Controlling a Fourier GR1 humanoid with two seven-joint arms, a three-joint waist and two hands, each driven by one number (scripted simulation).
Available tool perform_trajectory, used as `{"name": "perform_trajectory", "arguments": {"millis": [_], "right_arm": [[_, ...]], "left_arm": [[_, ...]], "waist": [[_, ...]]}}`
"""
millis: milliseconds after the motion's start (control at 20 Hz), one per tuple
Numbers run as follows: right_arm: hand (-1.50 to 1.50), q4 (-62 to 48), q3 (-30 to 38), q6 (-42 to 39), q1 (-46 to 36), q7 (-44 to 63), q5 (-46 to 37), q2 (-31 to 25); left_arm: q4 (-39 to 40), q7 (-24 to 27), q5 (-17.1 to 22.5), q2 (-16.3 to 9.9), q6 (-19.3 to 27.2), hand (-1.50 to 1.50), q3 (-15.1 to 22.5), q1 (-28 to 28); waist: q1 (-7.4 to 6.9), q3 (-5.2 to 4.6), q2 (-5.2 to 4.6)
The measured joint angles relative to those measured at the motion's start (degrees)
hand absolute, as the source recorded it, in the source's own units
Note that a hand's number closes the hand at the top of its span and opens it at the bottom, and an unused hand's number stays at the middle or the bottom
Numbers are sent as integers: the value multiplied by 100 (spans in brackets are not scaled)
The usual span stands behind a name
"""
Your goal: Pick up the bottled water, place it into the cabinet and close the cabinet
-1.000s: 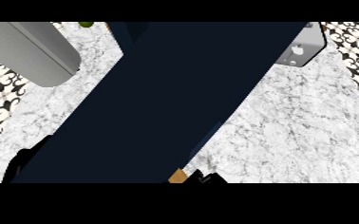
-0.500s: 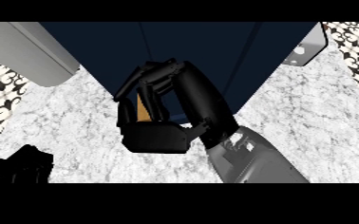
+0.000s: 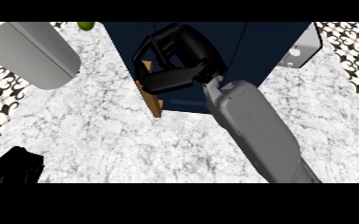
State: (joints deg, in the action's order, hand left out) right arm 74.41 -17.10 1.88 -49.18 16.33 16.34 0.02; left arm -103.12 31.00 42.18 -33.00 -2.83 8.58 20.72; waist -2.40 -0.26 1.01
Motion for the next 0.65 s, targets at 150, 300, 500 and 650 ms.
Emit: {"name": "perform_trajectory", "arguments": {"millis": [150, 300, 500, 650], "right_arm": [[150, -308, 54, -360, -137, -223, 151, -1], [150, -530, 109, -723, -199, -513, 241, -76], [150, -765, 145, -998, -283, -815, 258, -125], [150, -914, 154, -1196, -366, -952, 259, -175]], "left_arm": [[-2, -20, 6, -45, -95, 150, -50, 2], [-95, -75, -1, -75, -103, 150, -60, 6], [-101, -109, 7, -74, -125, 150, -72, -24], [-139, -153, -11, -70, -89, 150, -72, -77]], "waist": [[-47, -27, 35], [-97, -46, 57], [-127, -63, 70], [-146, -82, 68]]}}
